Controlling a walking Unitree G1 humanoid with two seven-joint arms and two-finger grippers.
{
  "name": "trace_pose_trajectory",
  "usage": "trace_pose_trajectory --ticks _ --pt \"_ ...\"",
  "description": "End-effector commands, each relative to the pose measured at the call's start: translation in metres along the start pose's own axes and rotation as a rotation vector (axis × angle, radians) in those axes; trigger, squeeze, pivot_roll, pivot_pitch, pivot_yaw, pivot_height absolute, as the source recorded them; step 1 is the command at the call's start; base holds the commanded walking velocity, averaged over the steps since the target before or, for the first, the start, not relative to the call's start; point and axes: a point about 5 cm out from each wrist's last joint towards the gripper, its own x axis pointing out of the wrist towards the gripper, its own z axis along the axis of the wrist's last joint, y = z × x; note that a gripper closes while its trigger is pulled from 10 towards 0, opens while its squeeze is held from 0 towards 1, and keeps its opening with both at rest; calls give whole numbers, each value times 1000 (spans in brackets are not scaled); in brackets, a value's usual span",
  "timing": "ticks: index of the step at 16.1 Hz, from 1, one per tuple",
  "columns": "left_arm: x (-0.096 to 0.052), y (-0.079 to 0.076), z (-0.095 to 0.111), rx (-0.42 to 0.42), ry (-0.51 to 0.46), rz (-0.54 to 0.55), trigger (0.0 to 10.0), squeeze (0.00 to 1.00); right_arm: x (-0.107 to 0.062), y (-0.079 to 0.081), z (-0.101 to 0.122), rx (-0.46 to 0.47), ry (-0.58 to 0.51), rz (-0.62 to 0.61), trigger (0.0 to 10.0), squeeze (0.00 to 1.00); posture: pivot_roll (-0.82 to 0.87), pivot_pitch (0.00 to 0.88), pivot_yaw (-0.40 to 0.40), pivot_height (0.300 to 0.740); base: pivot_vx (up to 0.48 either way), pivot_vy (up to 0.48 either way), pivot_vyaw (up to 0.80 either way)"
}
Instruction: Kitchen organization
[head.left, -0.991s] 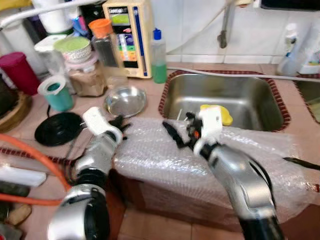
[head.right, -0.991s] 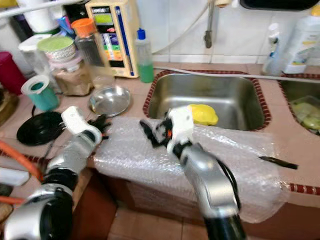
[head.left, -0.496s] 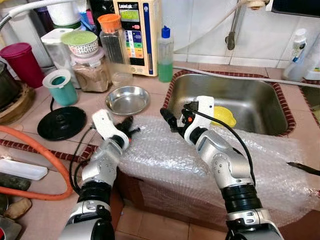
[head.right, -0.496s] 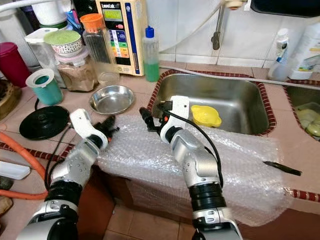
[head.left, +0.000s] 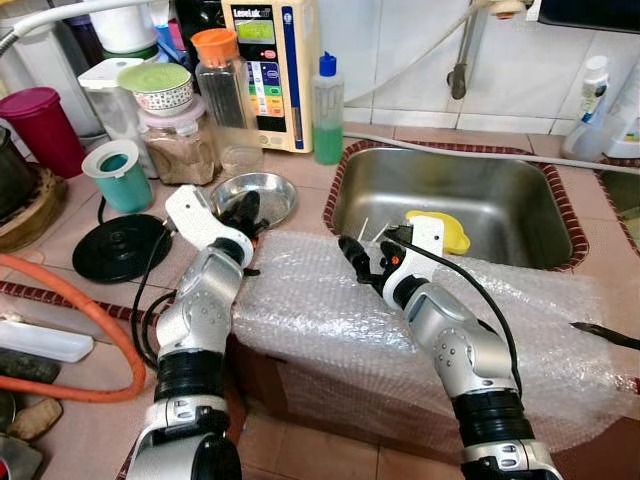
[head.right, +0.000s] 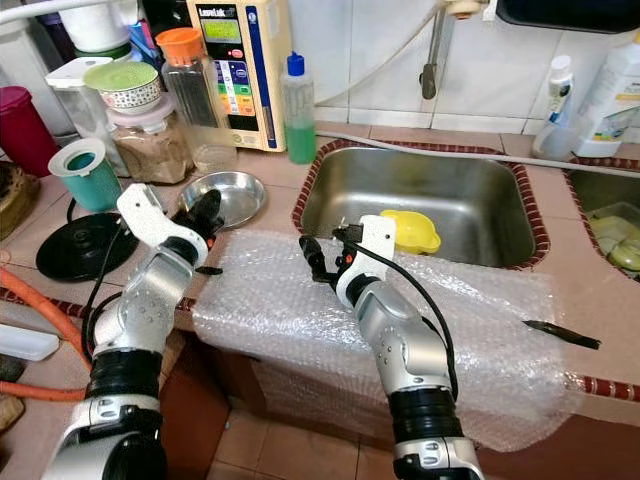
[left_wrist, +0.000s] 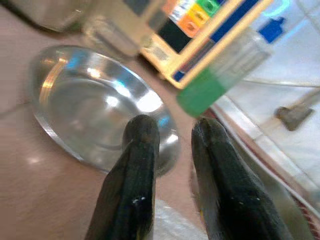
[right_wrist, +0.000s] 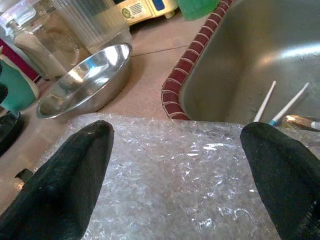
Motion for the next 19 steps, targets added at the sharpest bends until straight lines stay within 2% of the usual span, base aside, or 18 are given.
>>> trace_pose_trajectory --ticks 1,3,4,6,9,11,12,14,18,19 --pt "4 14 6 35 -19 99 10000 1000 -3 -1 7 -2 -30 -9 10000 0 -12 0 118 740 0 0 0" --pt "10 27 10 46 -15 183 10000 1000 -6 -2 11 -32 -39 -11 10000 0 -16 0 117 740 0 0 0" --pt "12 31 13 18 -26 210 10000 1000 -8 -1 12 -57 -47 -6 10000 0 -24 0 116 740 0 0 0" --pt "19 37 16 26 -13 266 10000 1000 -16 8 11 -129 -49 57 10000 0 -38 0 118 740 0 0 0" --pt "29 29 14 5 10 254 10000 1000 -32 23 6 -219 -37 151 10000 0 -72 0 135 740 0 0 0" --pt "32 27 16 -15 13 271 10000 1000 -38 27 2 -248 -27 164 10000 0 -97 0 150 740 0 0 0" --pt "36 24 17 -15 24 294 10000 1000 -47 29 -2 -281 -21 160 10000 0 -118 0 165 740 0 0 0" --pt "37 24 14 15 54 318 10000 1000 -54 30 -2 -296 -22 154 10000 0 -137 0 181 740 0 0 0" --pt "38 24 8 23 101 344 10000 1000 -61 28 -4 -303 -16 136 10000 0 -154 0 195 740 0 0 0" --pt "37 26 7 35 113 371 10000 820 -63 28 -4 -308 -14 132 10000 0 -160 0 199 740 0 0 0"
